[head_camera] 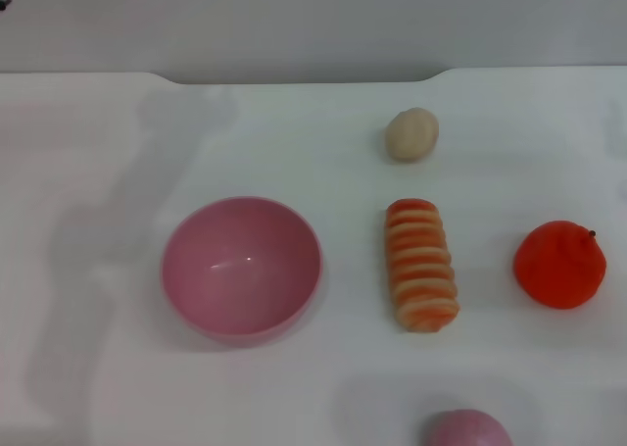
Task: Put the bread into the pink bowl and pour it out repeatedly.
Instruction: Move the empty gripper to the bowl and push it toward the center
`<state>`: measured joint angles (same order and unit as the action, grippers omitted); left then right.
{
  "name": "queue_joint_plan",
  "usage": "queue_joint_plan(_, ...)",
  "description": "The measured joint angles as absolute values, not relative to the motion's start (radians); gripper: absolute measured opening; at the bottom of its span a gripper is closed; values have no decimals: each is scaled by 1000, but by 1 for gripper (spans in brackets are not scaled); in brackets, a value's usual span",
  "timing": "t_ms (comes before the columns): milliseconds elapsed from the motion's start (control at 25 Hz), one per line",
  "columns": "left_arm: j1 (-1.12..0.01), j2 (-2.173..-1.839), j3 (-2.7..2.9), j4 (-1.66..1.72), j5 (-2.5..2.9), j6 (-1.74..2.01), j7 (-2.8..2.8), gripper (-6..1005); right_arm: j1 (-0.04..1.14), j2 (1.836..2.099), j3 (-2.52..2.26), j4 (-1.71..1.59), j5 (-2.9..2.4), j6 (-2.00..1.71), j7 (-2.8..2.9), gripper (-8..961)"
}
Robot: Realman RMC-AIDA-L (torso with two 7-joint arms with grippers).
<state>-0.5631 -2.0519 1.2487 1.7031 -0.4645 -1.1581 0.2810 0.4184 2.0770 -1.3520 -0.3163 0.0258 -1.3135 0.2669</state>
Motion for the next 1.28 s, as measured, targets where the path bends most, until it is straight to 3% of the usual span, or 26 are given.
queue_joint_plan(320, -628, -2049, 1076, 1700, -536, -1481, 317, 299, 413, 2075, -1363, -314, 24, -1313, 267, 435)
queue_joint_plan(640, -603, -2057, 1089, 1697, -542, -1556, 322, 302, 409, 2075, -1377, -312, 24, -1313, 267, 435)
queue_joint_plan(1080, -512, -2058, 1115, 1661, -625, -1554, 320, 680, 408, 2078, -1390, -306, 24, -1313, 267, 434)
queue_joint_plan(1280, -482, -2057, 1120, 1644, -638, -1561, 325, 678, 413, 2079, -1397, -306, 25, -1313, 267, 435)
